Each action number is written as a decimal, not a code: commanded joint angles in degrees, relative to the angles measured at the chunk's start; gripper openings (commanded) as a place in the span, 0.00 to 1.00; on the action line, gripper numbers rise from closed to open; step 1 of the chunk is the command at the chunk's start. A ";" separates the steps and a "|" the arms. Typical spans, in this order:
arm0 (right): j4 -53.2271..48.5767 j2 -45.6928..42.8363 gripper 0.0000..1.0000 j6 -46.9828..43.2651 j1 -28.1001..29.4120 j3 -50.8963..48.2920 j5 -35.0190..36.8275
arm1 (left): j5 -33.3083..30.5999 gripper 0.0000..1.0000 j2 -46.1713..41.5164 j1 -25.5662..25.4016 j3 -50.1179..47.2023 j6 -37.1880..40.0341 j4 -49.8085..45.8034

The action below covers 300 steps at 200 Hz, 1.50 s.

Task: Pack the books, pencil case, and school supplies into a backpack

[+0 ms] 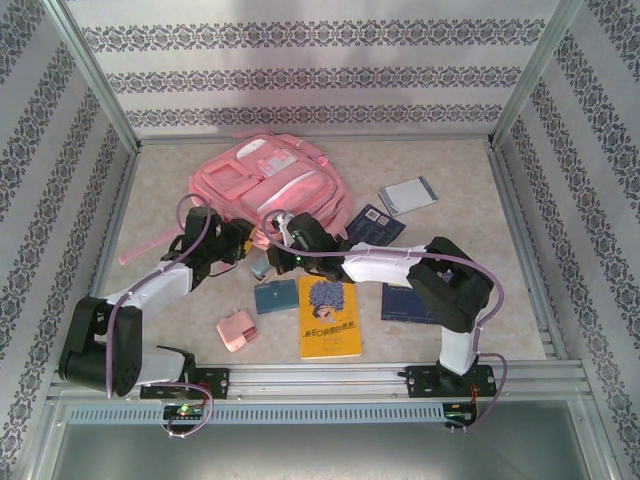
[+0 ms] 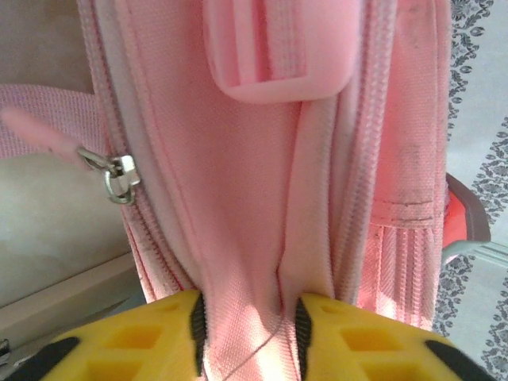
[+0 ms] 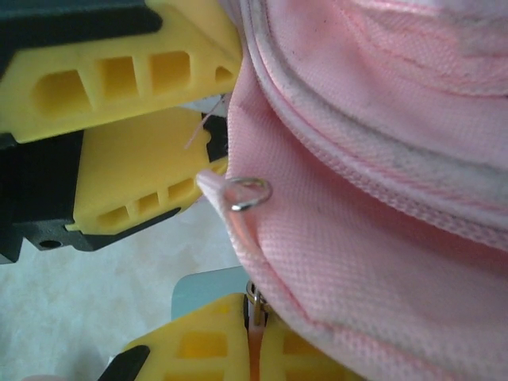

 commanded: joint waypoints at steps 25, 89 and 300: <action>3.57 0.31 0.00 0.77 1.75 1.07 -2.08 | -1.80 0.15 0.50 -1.27 2.25 2.85 1.77; 1.58 -0.74 0.00 -0.61 1.75 -0.16 1.69 | -3.71 0.00 -1.29 -1.20 2.03 5.09 -0.59; -11.90 -14.77 0.00 -9.83 -7.38 -10.68 5.38 | -7.74 0.00 0.31 -0.57 5.70 9.49 -9.62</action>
